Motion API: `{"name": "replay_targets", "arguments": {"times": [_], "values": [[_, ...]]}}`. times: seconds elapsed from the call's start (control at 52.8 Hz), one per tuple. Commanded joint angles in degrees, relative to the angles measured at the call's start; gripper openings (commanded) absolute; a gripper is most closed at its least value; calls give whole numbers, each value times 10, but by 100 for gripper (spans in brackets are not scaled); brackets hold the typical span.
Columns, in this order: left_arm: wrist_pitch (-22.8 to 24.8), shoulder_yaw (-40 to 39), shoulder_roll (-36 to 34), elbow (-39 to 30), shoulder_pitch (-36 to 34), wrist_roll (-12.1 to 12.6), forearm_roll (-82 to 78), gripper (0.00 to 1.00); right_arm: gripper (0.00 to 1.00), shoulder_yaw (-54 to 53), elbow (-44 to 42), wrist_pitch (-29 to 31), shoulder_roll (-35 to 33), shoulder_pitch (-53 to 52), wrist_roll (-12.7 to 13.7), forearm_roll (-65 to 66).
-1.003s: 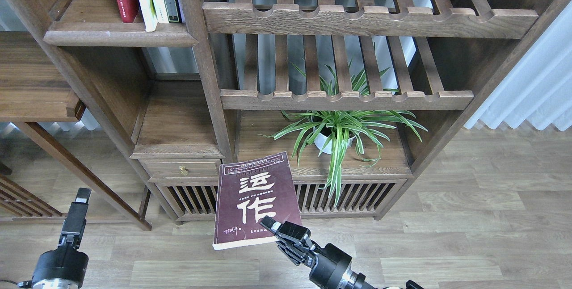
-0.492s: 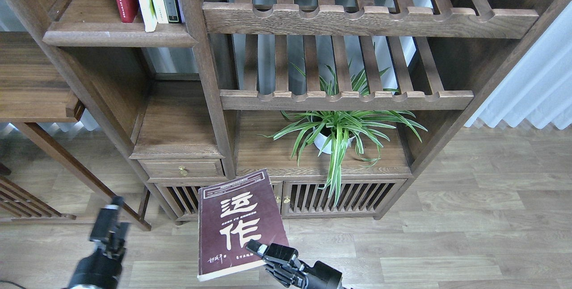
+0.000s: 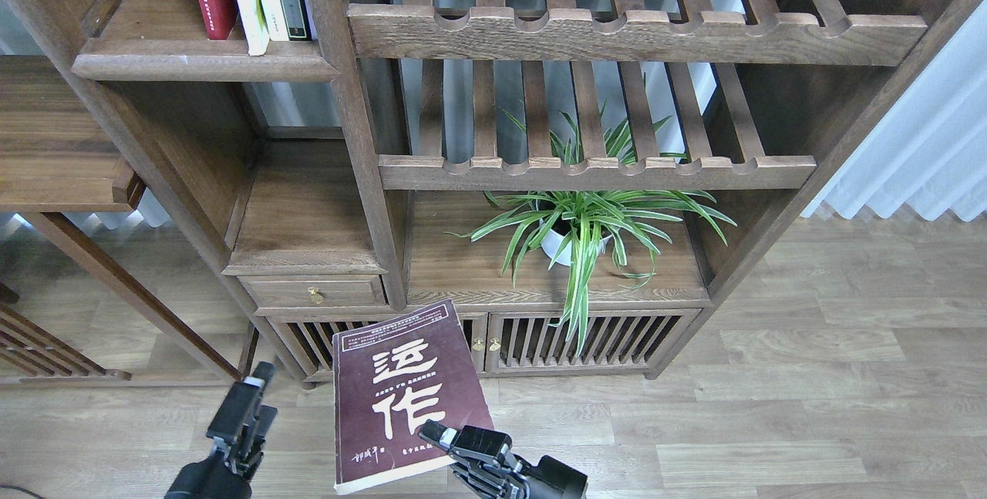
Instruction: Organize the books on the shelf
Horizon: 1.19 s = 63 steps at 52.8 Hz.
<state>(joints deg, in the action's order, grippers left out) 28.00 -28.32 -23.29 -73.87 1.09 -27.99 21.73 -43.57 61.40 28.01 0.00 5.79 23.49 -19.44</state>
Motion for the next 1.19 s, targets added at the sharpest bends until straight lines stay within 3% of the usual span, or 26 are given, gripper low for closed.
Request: {"name": "replay_targets", "arguments": {"times": [0.0, 0.17, 0.682, 1.174], "values": [[0, 6, 11, 7, -21, 0, 6, 98, 6, 1, 0, 0, 0, 0, -1, 0], [0, 41, 55, 28, -43, 0, 31, 98, 6, 1, 0, 0, 0, 0, -1, 0], [0, 103, 68, 32, -83, 0, 66, 92, 6, 6, 2, 0, 0, 0, -1, -1], [0, 121, 65, 29, -91, 0, 66, 96, 5, -5, 8, 0, 0, -16, -2, -60]]}}
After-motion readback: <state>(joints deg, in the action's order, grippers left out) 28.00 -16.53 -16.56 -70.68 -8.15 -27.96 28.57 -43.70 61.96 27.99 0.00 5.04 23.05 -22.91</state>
